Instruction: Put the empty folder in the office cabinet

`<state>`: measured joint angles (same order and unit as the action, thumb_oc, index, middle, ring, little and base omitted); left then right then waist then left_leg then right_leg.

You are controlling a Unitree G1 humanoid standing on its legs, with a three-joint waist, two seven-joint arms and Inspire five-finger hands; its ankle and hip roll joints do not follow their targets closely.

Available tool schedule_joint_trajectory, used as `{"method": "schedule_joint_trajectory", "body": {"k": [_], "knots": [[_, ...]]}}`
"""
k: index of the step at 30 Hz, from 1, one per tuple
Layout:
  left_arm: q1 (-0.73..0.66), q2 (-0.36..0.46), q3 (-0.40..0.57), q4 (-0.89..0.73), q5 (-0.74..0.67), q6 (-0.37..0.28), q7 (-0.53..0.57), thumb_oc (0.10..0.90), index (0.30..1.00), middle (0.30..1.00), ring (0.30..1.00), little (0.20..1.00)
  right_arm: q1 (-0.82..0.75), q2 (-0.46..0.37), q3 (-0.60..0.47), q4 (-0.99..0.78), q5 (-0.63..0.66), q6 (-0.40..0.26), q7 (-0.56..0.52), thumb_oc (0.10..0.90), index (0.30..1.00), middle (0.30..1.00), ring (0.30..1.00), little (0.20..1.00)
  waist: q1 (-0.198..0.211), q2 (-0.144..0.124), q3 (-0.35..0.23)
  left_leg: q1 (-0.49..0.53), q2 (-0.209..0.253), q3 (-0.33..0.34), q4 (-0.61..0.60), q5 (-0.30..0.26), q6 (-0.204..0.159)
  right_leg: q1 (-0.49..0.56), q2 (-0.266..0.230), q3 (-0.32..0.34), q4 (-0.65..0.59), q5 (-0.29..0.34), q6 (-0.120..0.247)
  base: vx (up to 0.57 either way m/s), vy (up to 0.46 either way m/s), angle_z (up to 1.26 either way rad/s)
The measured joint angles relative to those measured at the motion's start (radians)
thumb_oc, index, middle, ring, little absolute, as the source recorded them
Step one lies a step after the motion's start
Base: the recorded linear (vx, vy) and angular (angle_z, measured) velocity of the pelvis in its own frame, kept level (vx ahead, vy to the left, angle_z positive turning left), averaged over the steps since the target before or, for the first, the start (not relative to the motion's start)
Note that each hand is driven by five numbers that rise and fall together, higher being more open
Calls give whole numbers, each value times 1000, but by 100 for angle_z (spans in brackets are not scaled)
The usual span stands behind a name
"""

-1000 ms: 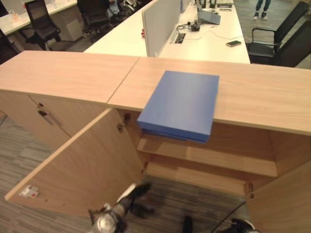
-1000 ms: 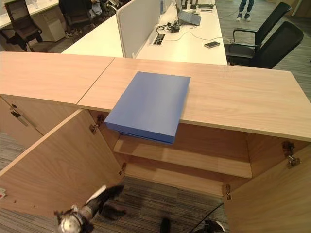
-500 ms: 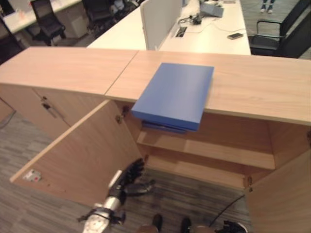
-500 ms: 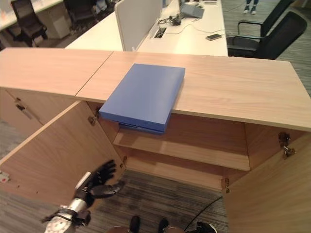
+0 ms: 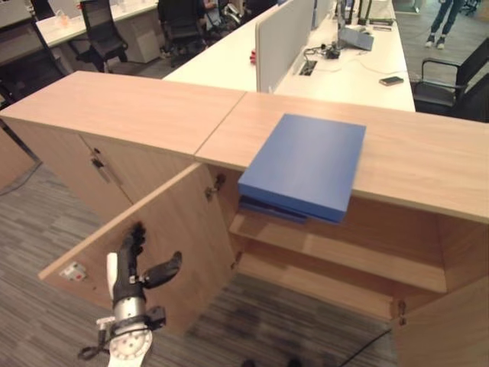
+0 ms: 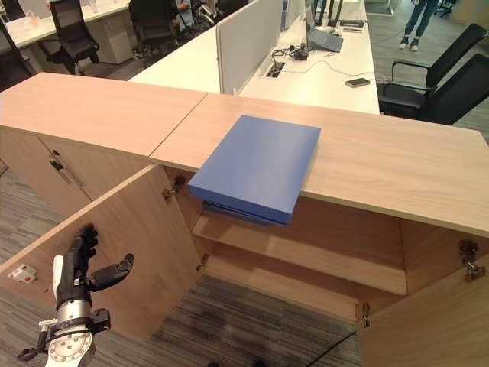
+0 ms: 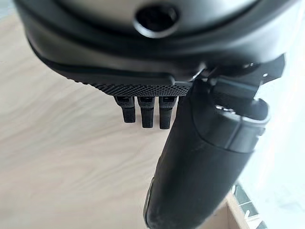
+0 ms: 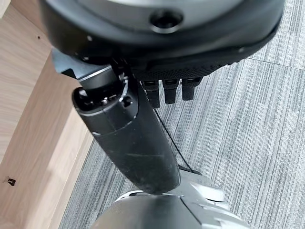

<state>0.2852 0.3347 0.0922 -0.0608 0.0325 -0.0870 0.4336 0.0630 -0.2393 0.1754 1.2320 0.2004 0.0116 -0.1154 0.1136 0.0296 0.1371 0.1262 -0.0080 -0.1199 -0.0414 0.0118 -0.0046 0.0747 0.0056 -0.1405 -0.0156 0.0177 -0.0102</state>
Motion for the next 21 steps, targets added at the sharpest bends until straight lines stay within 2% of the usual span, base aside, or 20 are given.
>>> {"method": "schedule_joint_trajectory", "body": {"k": [4,12,16,17,19,21], "knots": [[-26,50,0,-23,151,2,36,800,900,900,900,900,2,6,8,11,0,-4,-3,800,900,900,900,900,0,-10,-20,3,0,4,-9,3,0,34,5,2,-71,39,4,-5,4,-1],[-164,258,-47,-166,379,-13,7,800,900,900,900,900,-35,9,9,62,0,-4,-1,800,900,900,900,900,-4,-11,-40,27,1,19,-36,16,2,37,6,23,-78,49,10,-3,11,-5],[-208,344,-104,-272,451,-75,-53,800,900,900,900,900,-38,9,20,60,-1,-5,2,800,900,900,900,900,-20,-9,-57,34,0,46,-38,14,6,37,6,49,-78,56,11,-2,18,-20],[-209,355,-112,-290,466,-109,-63,800,900,900,900,900,-41,10,20,60,-1,-5,2,800,900,900,900,900,-31,-8,-59,34,-1,50,-38,13,7,38,5,52,-78,58,12,-15,17,-17],[-209,365,-127,-323,467,-123,-86,800,900,900,900,900,-41,10,20,60,-2,-6,4,800,900,900,900,900,-42,-8,-60,36,-2,55,-38,13,8,37,4,56,-78,58,13,9,8,-9],[-209,371,-139,-354,486,-165,-125,800,900,900,900,900,-40,9,20,61,-3,-5,7,800,900,900,900,900,-57,-7,-60,37,-2,59,-38,12,9,37,5,60,-78,59,13,12,12,-6]]}}
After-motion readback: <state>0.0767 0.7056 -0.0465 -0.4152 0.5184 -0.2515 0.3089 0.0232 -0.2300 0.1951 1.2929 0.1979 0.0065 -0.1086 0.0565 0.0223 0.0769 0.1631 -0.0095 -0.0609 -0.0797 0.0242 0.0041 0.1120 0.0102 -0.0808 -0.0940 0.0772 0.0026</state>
